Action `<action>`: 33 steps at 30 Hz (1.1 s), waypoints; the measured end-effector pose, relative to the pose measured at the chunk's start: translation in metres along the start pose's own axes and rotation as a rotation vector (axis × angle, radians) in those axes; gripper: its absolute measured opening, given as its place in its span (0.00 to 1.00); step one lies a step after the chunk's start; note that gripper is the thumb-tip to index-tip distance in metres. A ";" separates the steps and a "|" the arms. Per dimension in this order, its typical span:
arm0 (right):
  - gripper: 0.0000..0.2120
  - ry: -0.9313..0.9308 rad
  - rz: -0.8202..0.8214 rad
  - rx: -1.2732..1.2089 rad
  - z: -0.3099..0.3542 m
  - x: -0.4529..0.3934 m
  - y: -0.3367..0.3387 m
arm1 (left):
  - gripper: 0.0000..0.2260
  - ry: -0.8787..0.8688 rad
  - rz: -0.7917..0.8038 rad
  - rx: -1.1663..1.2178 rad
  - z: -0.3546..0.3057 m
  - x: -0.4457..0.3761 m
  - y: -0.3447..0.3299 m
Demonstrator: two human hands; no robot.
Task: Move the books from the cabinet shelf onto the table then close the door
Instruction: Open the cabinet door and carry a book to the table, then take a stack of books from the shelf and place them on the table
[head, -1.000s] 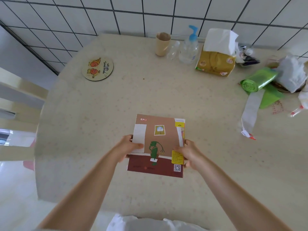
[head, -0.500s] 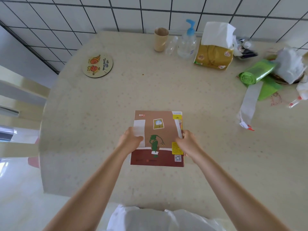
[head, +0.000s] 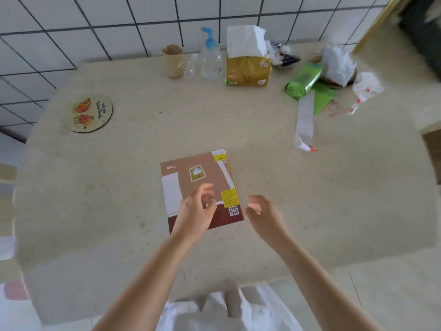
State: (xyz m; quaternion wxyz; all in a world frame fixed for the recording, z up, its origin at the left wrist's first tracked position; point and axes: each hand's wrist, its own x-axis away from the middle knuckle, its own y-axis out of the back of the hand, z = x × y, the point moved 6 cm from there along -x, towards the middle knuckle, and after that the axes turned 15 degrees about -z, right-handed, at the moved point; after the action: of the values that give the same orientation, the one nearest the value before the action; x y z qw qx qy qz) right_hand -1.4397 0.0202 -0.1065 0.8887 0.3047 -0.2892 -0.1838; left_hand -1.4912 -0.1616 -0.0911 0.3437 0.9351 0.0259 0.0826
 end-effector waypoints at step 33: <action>0.14 -0.935 -1.188 -0.450 -0.390 0.559 0.074 | 0.10 -0.891 1.248 -0.098 -0.046 0.551 -0.165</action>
State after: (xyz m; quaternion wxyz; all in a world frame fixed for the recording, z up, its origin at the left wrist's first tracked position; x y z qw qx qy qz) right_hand -0.7568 -0.0355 -0.0861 0.4681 0.1123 -0.3774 -0.7911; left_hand -0.9552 0.0512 -0.0884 0.2526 0.7050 -0.6514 -0.1221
